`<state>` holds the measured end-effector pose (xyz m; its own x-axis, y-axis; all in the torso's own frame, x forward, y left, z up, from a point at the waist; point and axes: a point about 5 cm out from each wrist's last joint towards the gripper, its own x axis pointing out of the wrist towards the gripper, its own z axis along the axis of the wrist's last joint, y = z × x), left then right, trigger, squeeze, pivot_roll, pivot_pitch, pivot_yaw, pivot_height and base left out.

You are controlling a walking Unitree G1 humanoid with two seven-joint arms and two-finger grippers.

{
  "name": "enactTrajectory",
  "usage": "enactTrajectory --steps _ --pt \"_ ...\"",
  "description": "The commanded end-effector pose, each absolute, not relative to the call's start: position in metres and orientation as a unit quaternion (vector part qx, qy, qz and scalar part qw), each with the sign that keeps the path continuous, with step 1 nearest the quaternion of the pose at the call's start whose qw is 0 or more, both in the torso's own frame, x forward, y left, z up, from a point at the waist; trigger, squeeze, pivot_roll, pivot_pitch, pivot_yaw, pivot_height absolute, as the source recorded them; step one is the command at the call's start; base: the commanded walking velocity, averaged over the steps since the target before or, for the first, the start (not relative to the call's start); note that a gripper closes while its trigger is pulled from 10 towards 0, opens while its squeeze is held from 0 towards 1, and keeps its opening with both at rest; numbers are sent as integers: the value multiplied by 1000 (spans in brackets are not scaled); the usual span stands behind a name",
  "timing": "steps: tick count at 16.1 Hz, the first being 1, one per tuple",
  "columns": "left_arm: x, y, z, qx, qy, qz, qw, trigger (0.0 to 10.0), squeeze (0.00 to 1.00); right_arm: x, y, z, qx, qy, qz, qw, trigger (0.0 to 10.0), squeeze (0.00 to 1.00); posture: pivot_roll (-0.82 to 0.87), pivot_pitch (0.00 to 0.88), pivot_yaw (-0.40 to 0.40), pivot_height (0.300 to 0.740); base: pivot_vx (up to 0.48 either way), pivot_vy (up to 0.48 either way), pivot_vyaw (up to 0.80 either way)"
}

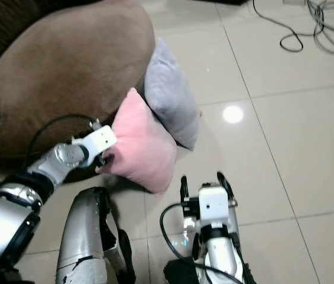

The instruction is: Move the pillow to the sofa from floor

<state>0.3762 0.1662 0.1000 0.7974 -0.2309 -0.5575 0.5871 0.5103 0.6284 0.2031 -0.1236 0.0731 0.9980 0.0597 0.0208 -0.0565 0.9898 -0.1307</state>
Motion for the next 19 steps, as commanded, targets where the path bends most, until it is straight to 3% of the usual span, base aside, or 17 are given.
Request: enactTrajectory --steps 1,6,10,11,12,13,17,19 --pt "371 176 92 468 232 -248 816 10000 1000 196 -119 76 -65 -7 34 997 10000 0 -68 363 147 495 0 0 0" --pt "367 183 85 492 253 -240 798 10000 1000 176 -114 76 -55 15 22 998 10000 0 -90 433 184 495 0 0 0" --pt "366 175 80 465 268 -236 810 10000 1000 154 -113 77 -51 39 6 998 10000 0 -131 480 195 495 0 0 0" --pt "366 169 79 452 266 -238 817 3451 1000 151 -114 77 -53 43 1 998 10000 0 -142 485 193 495 0 0 0" --pt "367 165 80 444 262 -240 823 0 541 149 -115 78 -54 44 -2 998 10000 0 -144 487 192 495 0 0 0" --pt "367 163 80 439 260 -243 825 0 0 148 -116 79 -55 46 -6 997 10000 0 -152 490 190 495 0 0 0" --pt "366 160 79 396 260 -236 848 0 0 146 -119 79 -57 52 -11 997 10000 0 -151 500 192 495 0 0 0" --pt "367 158 79 330 261 -223 880 0 0 146 -119 77 -56 57 -11 997 10000 0 -144 499 192 495 0 0 0"
